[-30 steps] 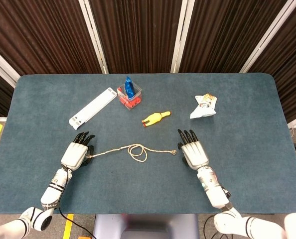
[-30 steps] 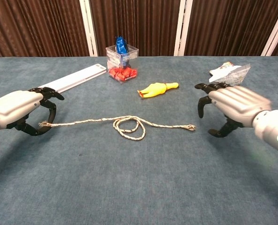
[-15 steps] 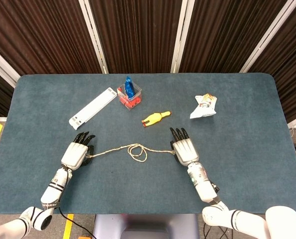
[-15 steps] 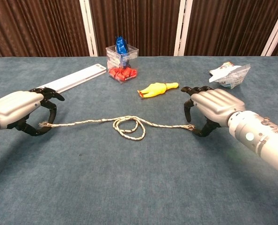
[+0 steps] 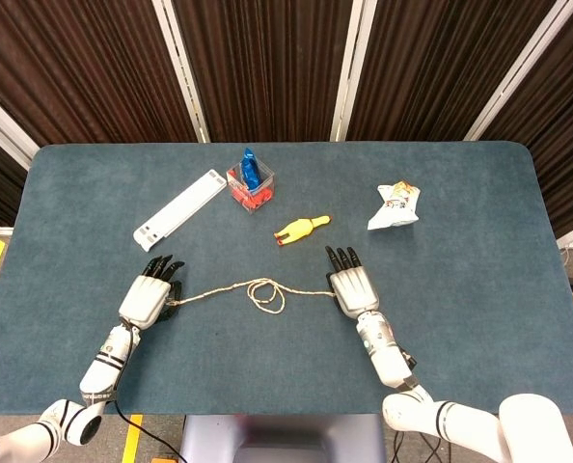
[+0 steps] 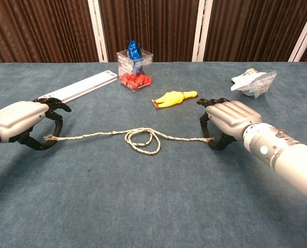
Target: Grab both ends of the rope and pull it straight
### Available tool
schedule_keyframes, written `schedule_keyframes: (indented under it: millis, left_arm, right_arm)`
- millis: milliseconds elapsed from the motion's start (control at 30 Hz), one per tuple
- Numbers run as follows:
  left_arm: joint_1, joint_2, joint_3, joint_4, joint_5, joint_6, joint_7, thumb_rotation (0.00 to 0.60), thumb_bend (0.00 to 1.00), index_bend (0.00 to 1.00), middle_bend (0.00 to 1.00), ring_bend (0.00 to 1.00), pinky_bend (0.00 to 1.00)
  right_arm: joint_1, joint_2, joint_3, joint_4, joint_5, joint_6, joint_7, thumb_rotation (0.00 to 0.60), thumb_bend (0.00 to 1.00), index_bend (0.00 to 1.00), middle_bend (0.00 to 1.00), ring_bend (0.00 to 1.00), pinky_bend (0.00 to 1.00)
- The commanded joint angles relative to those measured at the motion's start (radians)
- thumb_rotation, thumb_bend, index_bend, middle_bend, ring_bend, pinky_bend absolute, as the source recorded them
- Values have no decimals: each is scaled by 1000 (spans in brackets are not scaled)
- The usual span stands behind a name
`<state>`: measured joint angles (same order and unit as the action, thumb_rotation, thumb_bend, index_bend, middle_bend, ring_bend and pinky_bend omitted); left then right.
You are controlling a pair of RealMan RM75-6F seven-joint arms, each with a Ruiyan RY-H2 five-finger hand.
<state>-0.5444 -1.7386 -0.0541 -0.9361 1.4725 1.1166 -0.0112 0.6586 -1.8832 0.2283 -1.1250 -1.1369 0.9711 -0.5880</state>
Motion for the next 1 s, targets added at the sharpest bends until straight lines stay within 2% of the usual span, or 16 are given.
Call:
schedule_keyframes:
  millis: [33,233,533,733,1000]
  left_arm:
    - [-2,3,3,-1,4,-3,-4,600,411,701,140,0,97]
    - [-5,8,5,-5,5,-8,-5,600,410,701,137,0,96]
    - [-3,17,4,-12,-2,-15,-2,600,412,701,152,2,95]
    - [0,22,4,-11,-6,-14,-1,600,411,701,145,2,96]
    - [3,37,0,-12,-2,3,1,600,411,701,145,2,96]
  right_arm:
    - [2,-3,-2,5,3,3,-3,600,448,677,62,0,0]
    - [6,-4,-7,10,8,1,0,600,479,739,108,0,0]
    - [18,-8,-11,39,20,-5,5,600,608,838,183,0,0]
    - [22,-1,-13,43,14,-2,25,600,693,859,193,0,0]
    - [8,53,-9,-9,5,32,44,600,703,865,200,0,0]
